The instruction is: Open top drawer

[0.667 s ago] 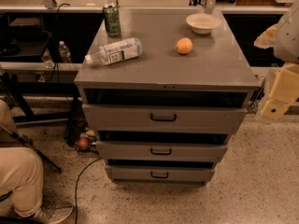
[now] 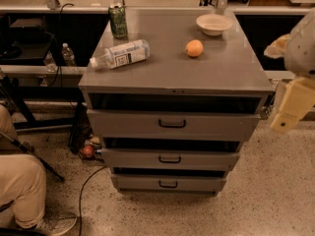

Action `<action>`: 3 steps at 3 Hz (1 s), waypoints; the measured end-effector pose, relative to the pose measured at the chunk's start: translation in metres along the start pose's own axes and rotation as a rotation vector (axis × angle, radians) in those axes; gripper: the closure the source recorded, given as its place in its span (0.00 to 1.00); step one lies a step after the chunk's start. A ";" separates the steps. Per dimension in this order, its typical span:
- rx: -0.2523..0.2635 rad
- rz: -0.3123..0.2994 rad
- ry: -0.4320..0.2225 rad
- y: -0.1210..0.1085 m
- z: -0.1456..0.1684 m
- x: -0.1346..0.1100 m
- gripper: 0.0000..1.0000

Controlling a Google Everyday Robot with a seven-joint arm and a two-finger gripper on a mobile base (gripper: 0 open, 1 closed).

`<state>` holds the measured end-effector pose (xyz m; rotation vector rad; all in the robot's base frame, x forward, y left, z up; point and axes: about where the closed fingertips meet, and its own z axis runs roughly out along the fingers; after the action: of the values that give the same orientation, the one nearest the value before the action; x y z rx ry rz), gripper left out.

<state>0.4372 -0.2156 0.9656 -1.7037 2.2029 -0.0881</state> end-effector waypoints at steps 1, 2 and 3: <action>-0.015 -0.008 -0.053 0.012 0.049 0.012 0.00; 0.005 -0.025 -0.115 0.024 0.138 0.018 0.00; 0.043 -0.023 -0.125 0.016 0.135 0.014 0.00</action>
Offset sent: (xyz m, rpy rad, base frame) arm 0.0147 0.0105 -0.1635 0.1248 -0.0025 0.0670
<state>0.4617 -0.2025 0.8320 -1.6648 2.0769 -0.0336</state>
